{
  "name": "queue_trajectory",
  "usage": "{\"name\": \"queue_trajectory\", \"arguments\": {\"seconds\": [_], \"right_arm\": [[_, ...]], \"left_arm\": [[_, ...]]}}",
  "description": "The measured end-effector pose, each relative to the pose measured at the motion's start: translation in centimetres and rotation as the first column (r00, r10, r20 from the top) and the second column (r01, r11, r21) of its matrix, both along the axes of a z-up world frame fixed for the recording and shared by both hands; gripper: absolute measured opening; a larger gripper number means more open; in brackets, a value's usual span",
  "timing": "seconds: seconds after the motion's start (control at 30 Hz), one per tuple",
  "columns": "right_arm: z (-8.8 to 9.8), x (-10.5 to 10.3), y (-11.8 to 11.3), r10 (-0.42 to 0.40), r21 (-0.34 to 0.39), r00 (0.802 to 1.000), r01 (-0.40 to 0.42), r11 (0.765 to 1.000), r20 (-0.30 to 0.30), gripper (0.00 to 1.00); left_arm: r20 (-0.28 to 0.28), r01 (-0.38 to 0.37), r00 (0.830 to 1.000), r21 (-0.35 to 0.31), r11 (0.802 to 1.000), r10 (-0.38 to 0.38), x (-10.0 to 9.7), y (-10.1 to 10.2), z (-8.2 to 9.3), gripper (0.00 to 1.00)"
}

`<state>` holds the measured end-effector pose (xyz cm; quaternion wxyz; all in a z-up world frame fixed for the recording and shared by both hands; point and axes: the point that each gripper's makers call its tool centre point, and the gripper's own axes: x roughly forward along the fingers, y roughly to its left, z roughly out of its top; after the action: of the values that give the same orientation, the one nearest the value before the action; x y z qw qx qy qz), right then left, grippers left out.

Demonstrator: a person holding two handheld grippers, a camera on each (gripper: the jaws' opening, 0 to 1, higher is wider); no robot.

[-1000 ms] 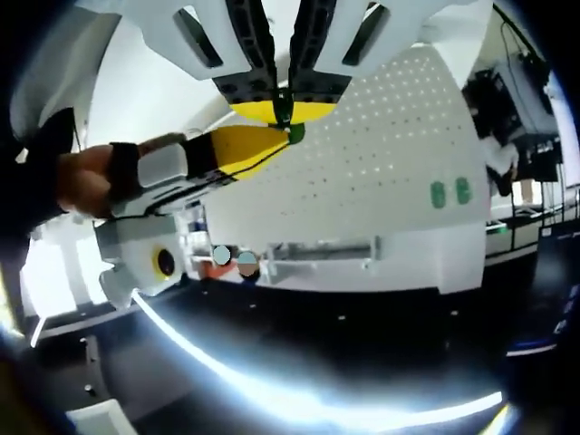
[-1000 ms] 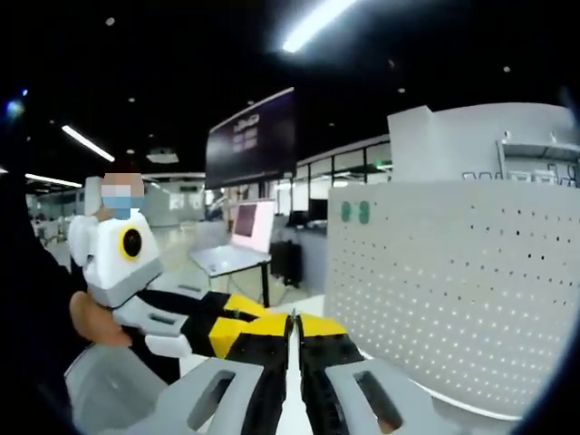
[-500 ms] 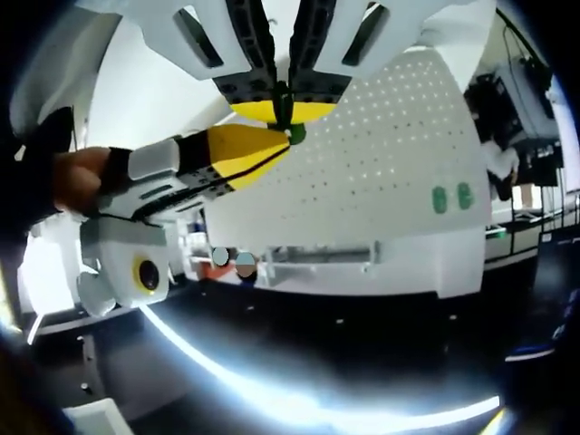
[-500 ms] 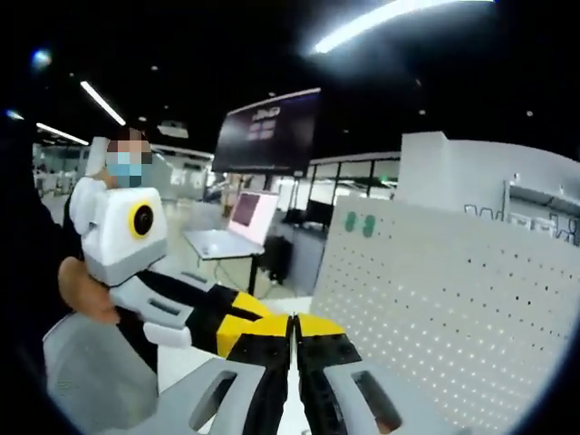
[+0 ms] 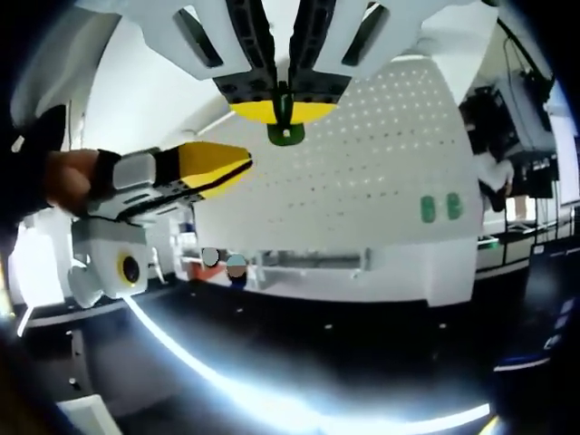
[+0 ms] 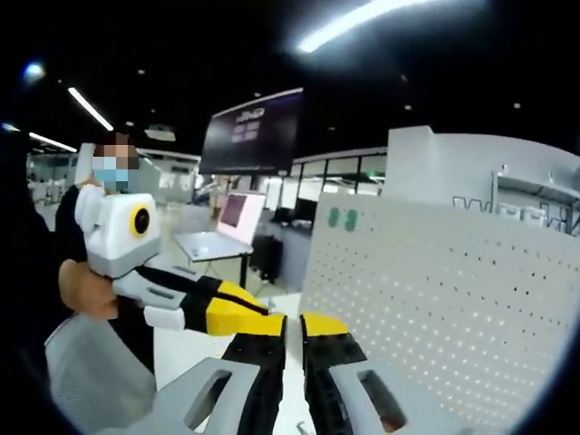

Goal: Insert the hook assembly into the mounting plate slot until the hook locks in place.

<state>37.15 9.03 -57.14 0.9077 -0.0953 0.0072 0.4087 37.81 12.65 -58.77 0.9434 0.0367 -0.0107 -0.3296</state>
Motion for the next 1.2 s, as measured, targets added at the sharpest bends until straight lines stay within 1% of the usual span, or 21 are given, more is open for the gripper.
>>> {"name": "queue_trajectory", "arguments": {"seconds": [0.17, 0.27, 0.5, 0.67, 0.77, 0.93, 1.13, 1.2], "right_arm": [[-0.9, 0.0, -1.1, -0.031, 0.007, 0.999, 0.031, 1.000, -0.024, 0.06], [-1.4, -0.1, -1.8, -0.050, 0.009, 0.998, 0.050, 0.999, -0.032, 0.07], [-2.4, -0.2, -3.3, -0.091, 0.017, 0.994, 0.092, 0.996, -0.058, 0.10], [-2.4, -0.4, -3.8, -0.102, 0.022, 0.993, 0.103, 0.994, -0.060, 0.11], [-2.4, -0.3, -4.2, -0.108, 0.025, 0.992, 0.109, 0.994, -0.060, 0.13], [-2.7, -0.4, -4.8, -0.119, 0.031, 0.990, 0.122, 0.992, -0.070, 0.17], [-3.1, -0.5, -5.3, -0.130, 0.040, 0.988, 0.134, 0.990, -0.086, 0.26], [-3.2, -0.5, -5.4, -0.131, 0.043, 0.987, 0.135, 0.990, -0.090, 0.28]], "left_arm": [[-0.004, -0.023, 1.000, 0.007, 1.000, 0.023, 0.7, 0.6, 0.4, 0.03], [-0.008, -0.048, 0.999, 0.017, 0.999, 0.048, 1.4, 1.2, 0.7, 0.03], [0.012, -0.087, 0.996, 0.022, 0.996, 0.086, 3.2, 2.2, 2.5, 0.03], [0.025, -0.112, 0.993, 0.027, 0.993, 0.112, 4.5, 2.6, 3.7, 0.03], [0.033, -0.117, 0.993, 0.035, 0.992, 0.116, 5.1, 2.6, 4.1, 0.03], [0.039, -0.125, 0.992, 0.043, 0.991, 0.124, 6.3, 2.4, 4.7, 0.03], [0.039, -0.141, 0.990, 0.045, 0.989, 0.139, 7.9, 2.6, 5.4, 0.03], [0.040, -0.148, 0.988, 0.041, 0.988, 0.146, 8.4, 2.7, 5.7, 0.03]]}}
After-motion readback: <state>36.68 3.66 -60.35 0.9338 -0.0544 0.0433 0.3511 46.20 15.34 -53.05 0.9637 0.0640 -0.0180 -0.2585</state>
